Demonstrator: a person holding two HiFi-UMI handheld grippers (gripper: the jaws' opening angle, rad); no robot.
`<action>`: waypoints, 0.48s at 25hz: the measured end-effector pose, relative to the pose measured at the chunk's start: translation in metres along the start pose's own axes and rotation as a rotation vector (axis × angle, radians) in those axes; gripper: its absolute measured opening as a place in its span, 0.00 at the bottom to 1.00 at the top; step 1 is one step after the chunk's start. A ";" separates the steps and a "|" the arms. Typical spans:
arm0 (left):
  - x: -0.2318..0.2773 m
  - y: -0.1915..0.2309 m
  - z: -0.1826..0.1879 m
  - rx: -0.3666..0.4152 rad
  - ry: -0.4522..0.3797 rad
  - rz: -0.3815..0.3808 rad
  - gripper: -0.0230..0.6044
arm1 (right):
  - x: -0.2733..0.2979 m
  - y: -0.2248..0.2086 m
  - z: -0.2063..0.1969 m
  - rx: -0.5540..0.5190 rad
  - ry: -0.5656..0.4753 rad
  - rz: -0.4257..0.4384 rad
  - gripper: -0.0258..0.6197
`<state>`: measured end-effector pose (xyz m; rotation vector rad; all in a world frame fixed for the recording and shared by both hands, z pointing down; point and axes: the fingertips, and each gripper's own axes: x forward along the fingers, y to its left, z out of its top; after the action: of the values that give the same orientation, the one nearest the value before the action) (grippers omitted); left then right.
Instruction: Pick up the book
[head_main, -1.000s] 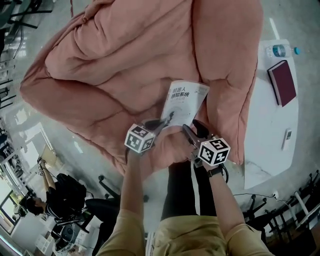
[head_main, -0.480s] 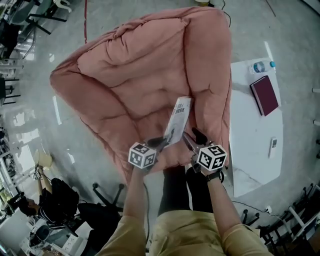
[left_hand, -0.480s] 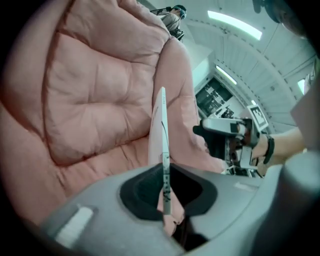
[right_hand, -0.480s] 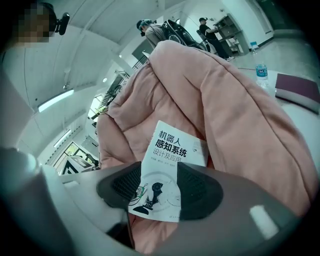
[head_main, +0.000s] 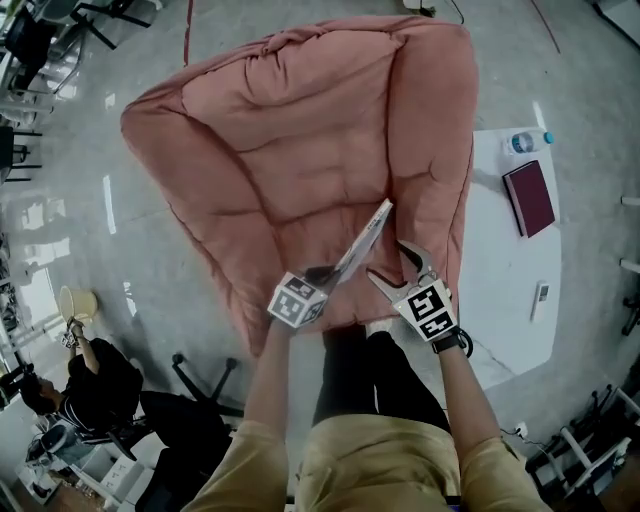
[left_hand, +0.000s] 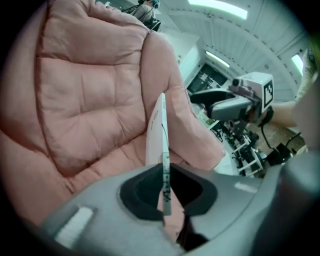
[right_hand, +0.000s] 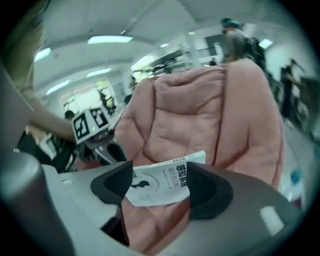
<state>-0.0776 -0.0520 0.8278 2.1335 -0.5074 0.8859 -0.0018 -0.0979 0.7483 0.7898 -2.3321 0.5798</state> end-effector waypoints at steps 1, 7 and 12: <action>0.000 0.001 0.000 0.012 0.003 -0.003 0.10 | 0.006 0.001 0.004 -0.170 0.062 0.024 0.56; -0.003 0.010 0.001 0.074 0.038 -0.014 0.10 | 0.055 0.007 -0.003 -1.018 0.397 0.222 0.57; 0.000 0.010 0.003 0.098 0.038 -0.038 0.10 | 0.083 0.009 -0.041 -1.347 0.597 0.412 0.56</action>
<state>-0.0822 -0.0608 0.8318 2.2027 -0.4104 0.9451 -0.0442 -0.1005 0.8310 -0.4452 -1.7221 -0.5609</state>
